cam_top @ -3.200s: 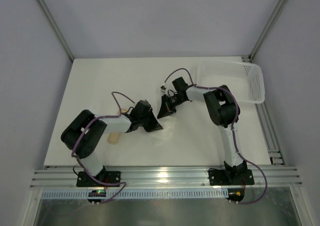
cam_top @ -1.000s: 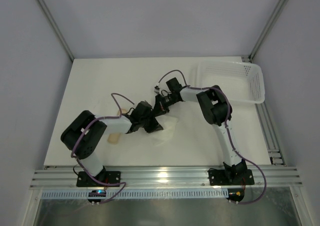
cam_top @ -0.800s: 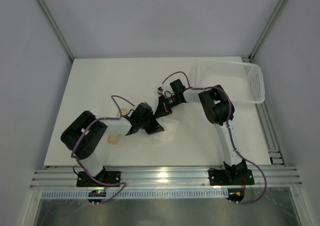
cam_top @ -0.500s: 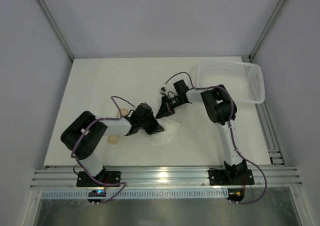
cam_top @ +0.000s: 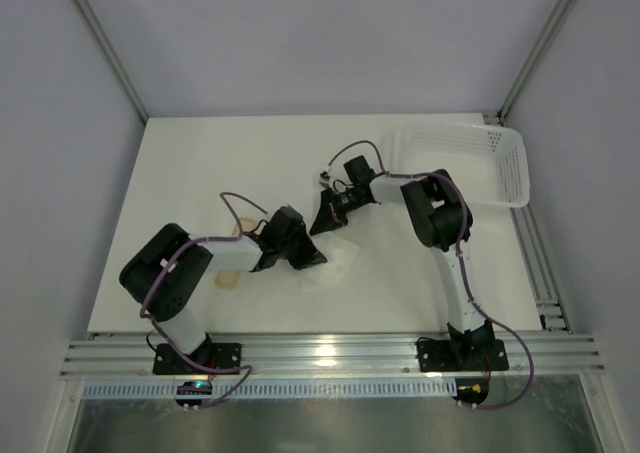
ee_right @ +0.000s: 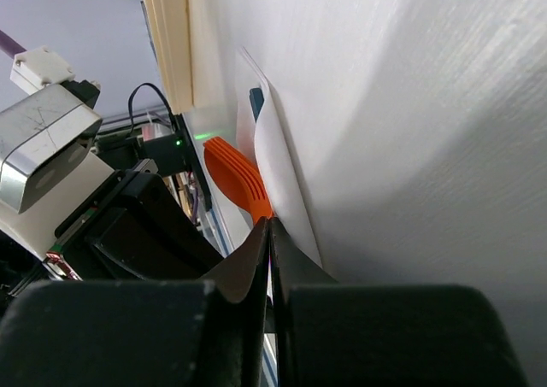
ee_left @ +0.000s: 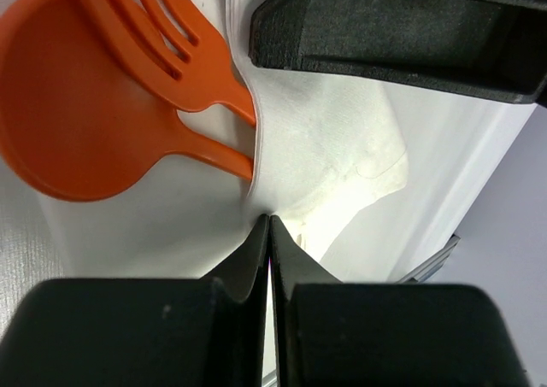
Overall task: Place the utensils on the paper napkin and roll it up
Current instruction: Roll the napkin at the center of the board.
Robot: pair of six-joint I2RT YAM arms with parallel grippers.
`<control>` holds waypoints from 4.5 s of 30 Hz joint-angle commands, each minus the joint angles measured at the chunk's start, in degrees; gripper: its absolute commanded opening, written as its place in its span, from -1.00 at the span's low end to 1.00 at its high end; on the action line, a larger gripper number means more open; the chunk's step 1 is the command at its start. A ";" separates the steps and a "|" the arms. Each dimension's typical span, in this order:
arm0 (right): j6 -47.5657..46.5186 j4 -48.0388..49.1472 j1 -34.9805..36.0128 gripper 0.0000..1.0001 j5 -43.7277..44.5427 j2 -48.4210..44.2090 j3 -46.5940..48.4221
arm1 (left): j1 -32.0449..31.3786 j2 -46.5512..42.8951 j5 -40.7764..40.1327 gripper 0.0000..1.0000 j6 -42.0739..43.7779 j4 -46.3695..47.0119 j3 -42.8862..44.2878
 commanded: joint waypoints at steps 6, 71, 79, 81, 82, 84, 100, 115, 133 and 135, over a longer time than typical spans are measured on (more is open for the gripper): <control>-1.02 -5.85 0.06 -0.64 13.97 -9.75 3.05 | 0.11 -0.86 -3.70 -1.00 1.61 -5.75 -0.85; -12.36 -5.77 -0.03 -0.93 16.44 -9.94 -12.06 | -1.91 -2.62 -6.95 -1.00 2.22 -9.78 1.95; -13.68 -6.92 1.20 -0.93 17.32 -10.45 -10.56 | -2.26 -1.48 -7.21 -1.00 2.05 -10.67 3.28; -13.68 -7.10 1.20 -0.93 17.41 -12.12 -10.91 | -2.18 -1.57 -7.48 -1.00 1.70 -10.67 3.10; -13.59 -6.83 1.20 -0.93 17.41 -13.26 -11.26 | -2.18 -1.65 -7.56 -1.00 1.52 -10.58 2.75; -13.24 -6.74 1.12 -0.93 17.76 -16.60 -12.23 | -2.18 -2.09 -7.83 -1.00 1.17 -10.50 2.40; -15.70 -4.99 1.38 -0.93 10.03 -20.84 -17.33 | -2.18 -1.74 -7.56 -1.00 0.29 -9.62 2.13; -15.79 -4.81 1.91 -0.93 11.78 -12.04 -13.46 | -2.27 -2.44 -7.47 -0.99 1.34 -10.93 3.45; -15.88 -5.51 1.91 -0.93 13.54 -10.11 -13.11 | -3.58 -27.39 -12.84 -0.31 0.48 -35.87 4.00; -15.96 -5.43 1.91 -0.93 13.63 -10.11 -13.11 | -3.58 -33.28 -12.66 -0.28 -3.91 -37.47 1.88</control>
